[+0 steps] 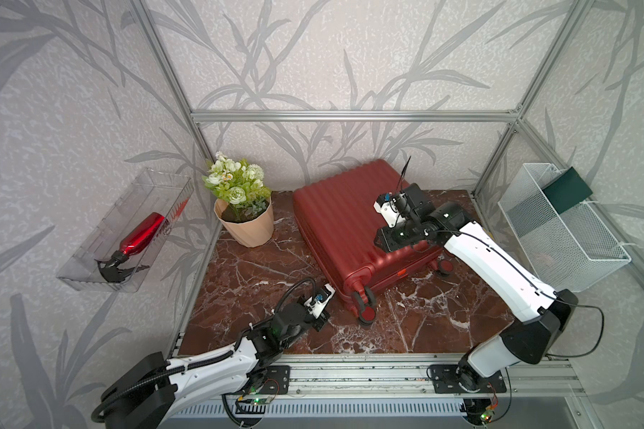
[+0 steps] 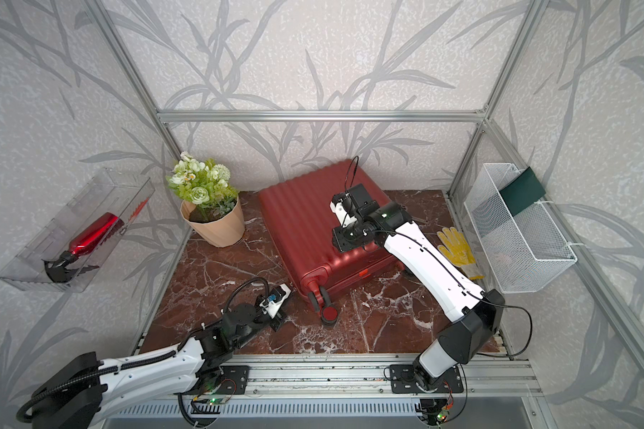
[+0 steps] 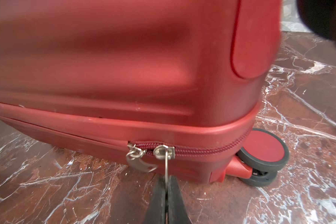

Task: Open the suitcase zippers
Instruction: Unzip the zipper on the suitcase.

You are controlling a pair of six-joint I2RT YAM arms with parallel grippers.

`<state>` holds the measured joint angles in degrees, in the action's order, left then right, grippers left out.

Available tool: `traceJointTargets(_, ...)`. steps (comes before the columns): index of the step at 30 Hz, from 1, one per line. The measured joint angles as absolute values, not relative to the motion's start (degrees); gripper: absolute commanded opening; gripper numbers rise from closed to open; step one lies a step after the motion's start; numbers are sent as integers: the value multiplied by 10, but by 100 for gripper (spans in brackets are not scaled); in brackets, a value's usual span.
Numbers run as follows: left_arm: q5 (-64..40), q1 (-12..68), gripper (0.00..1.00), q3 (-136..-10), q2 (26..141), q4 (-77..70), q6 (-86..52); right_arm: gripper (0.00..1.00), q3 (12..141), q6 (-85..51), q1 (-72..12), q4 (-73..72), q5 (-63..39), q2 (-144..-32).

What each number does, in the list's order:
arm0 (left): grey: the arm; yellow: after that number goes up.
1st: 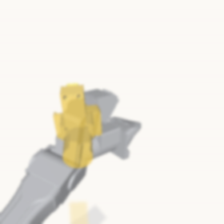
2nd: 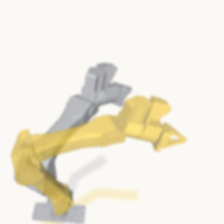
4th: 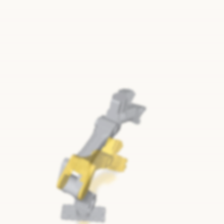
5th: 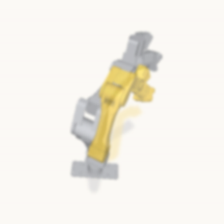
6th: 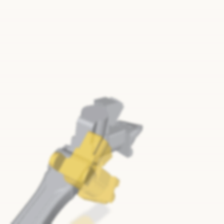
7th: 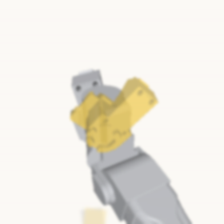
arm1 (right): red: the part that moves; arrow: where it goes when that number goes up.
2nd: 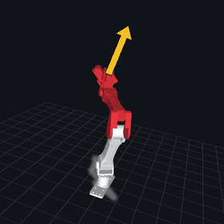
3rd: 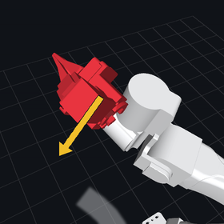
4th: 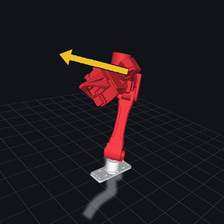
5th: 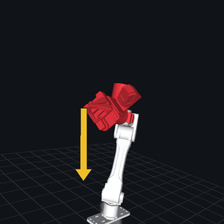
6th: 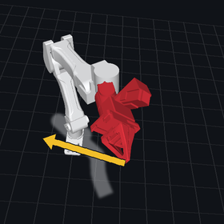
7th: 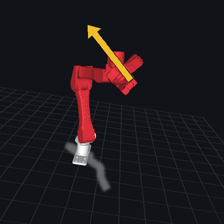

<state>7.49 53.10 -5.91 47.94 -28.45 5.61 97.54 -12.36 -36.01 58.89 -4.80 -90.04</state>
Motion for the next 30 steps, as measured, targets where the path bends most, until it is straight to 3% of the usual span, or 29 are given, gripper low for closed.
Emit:
traceJointTargets(10,74,543,0,-74,477,-244,39,57,950,-139,-380,660,-12,-818)
traceJointTargets(21,65,549,0,-102,527,-246,41,60,844,-178,-406,671,-72,-733)
traceJointTargets(30,66,558,0,-104,520,-237,40,72,792,-210,-411,637,-154,-729)
